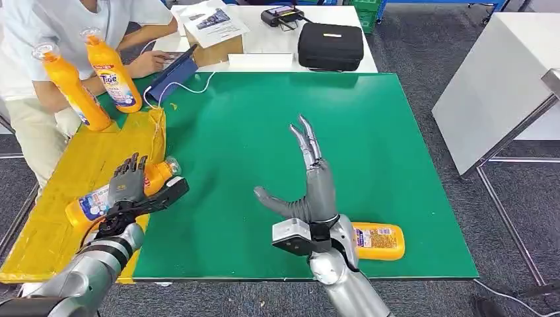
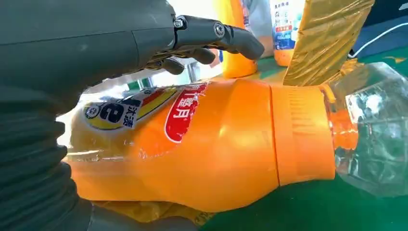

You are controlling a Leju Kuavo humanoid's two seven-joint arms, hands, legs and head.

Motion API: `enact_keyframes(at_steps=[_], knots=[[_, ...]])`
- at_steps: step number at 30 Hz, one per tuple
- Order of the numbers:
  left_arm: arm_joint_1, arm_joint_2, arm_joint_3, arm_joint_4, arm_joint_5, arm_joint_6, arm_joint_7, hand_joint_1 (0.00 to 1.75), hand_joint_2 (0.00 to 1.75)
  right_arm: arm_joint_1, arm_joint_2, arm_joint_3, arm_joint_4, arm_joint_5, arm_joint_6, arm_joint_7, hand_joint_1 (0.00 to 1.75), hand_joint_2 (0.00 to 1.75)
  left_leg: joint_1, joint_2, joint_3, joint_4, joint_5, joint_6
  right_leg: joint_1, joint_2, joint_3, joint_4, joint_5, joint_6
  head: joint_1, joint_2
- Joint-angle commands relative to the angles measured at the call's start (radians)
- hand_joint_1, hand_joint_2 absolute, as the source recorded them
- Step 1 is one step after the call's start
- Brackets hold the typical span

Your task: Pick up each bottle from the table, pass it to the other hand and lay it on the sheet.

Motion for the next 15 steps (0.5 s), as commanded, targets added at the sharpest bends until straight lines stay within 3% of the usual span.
enact_keyframes(at_steps=[1,4,5,7,8,10,15], knots=[[0.028,-0.080,0.214,0.000,0.307,-0.075,-0.402,0.00,1.75,-0.027,-0.056,0.011,0.059,0.026,0.013,0.019,0.00,1.75,0.001,0.000,0.006,-0.001,-0.002,-0.002,0.001,0.003,0.007,-0.002,-0.002,-0.001,0.000,0.000],[0.083,-0.126,0.279,-0.116,0.529,-0.072,-0.664,0.00,1.75,-0.023,-0.078,0.018,0.088,0.066,0.030,0.039,0.00,1.75,0.001,-0.003,0.006,-0.001,-0.002,-0.001,0.001,0.001,0.007,-0.003,-0.002,-0.001,-0.001,0.000],[0.106,-0.136,0.274,-0.165,0.571,-0.077,-0.697,0.00,1.75,-0.020,-0.084,0.021,0.096,0.081,0.033,0.045,0.00,1.75,0.000,-0.003,0.004,-0.001,-0.001,0.000,0.000,-0.001,0.005,-0.003,-0.001,0.000,0.000,0.000],[0.204,-0.156,0.220,-0.372,0.713,-0.097,-0.759,0.00,1.75,-0.008,-0.103,0.034,0.104,0.146,0.054,0.075,0.00,1.75,0.001,-0.002,0.005,-0.001,-0.002,-0.001,0.000,0.001,0.006,-0.003,-0.002,-0.001,0.000,0.000],[0.357,-0.180,0.150,-0.699,0.854,-0.110,-0.825,0.00,1.75,0.010,-0.154,0.061,0.113,0.254,0.124,0.157,0.00,1.75,0.000,-0.002,0.003,-0.001,-0.001,0.000,0.000,0.000,0.004,-0.003,-0.001,0.000,0.000,0.000],[0.496,-0.172,0.056,-0.989,0.869,-0.092,-0.719,0.00,1.75,0.032,-0.189,0.060,0.132,0.285,0.137,0.157,0.00,1.75,0.000,0.000,0.004,-0.001,-0.002,0.000,0.000,0.002,0.005,-0.004,-0.001,0.000,0.000,0.000],[0.575,-0.168,-0.014,-1.140,0.893,-0.004,-0.742,0.00,1.75,0.062,-0.254,0.056,0.146,0.359,0.186,0.176,0.00,1.75,0.001,0.000,0.003,0.001,-0.006,-0.002,0.000,0.002,0.004,-0.003,-0.004,-0.001,0.000,0.000]])
